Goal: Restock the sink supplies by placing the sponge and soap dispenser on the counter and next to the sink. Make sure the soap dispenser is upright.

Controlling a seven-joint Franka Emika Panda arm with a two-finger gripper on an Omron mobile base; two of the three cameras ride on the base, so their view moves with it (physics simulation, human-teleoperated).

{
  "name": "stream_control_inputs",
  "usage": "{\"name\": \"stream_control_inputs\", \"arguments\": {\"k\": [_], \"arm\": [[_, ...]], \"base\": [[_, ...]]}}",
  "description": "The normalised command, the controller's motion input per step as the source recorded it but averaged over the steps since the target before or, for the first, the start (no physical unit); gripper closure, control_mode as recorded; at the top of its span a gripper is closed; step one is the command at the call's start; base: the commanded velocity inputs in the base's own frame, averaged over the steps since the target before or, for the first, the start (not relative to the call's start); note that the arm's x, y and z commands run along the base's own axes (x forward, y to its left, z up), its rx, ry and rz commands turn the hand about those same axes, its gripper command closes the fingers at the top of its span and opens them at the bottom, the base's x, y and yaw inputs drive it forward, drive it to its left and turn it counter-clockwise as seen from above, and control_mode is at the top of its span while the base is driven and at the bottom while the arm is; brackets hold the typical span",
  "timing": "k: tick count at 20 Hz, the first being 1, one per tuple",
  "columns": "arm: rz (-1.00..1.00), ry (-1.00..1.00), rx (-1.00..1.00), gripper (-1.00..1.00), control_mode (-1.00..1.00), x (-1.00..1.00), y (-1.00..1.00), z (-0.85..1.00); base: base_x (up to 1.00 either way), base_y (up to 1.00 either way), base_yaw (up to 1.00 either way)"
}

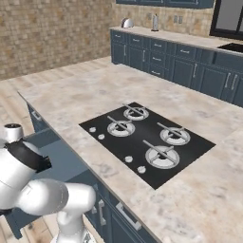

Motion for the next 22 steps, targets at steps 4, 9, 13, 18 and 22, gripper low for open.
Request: {"name": "stream_control_inputs", "arguments": {"k": [4,9,13,18,22], "arm": [[0.0,0.01,0.0,-1.0,-1.0,0.03,-0.52,0.0],[0.0,0.07,-0.01,-1.0,-1.0,0.22,-0.15,-0.2],[0.0,0.02,-0.05,-1.0,-1.0,0.16,0.0,-0.42],[0.0,0.0,-0.01,-1.0,-1.0,0.24,-0.04,-0.31],[0.0,0.0,-0.03,-1.0,-1.0,0.22,0.0,-0.27]], "base": [[0.0,0.0,0.0],[0.0,0.0,0.0],[0.0,0.0,0.0],[0.0,0.0,0.0],[0.0,0.0,0.0]]}}
